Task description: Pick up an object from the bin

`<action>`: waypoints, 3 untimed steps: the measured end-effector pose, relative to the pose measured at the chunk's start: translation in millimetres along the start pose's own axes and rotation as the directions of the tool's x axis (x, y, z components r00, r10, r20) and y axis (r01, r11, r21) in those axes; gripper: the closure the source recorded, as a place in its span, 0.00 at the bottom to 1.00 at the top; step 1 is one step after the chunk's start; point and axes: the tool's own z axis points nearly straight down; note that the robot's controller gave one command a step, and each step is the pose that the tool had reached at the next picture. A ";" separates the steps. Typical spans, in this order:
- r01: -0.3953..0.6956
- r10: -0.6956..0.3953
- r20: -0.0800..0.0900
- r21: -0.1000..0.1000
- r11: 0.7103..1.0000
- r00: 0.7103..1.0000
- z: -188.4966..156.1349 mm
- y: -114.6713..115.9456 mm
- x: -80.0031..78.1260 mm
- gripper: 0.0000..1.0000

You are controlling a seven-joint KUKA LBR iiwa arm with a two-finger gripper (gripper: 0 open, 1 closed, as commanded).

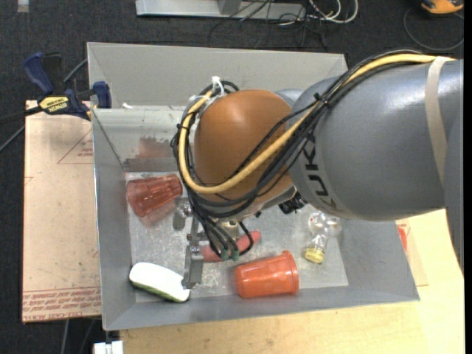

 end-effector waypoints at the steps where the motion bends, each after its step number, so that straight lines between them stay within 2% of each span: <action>1: -0.006 0.006 0.008 -0.002 1.000 1.000 -4.4 -1.6 -2.0 0.00; 2: 0.180 -0.180 0.005 -0.001 0.984 0.984 81.6 -3.9 -6.9 0.00; 3: 0.472 -0.472 0.007 0.001 0.882 0.882 111.2 -14.3 -10.2 0.00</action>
Offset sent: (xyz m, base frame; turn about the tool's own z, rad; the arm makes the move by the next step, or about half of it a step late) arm 0.0064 -0.0054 -0.1026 -0.2237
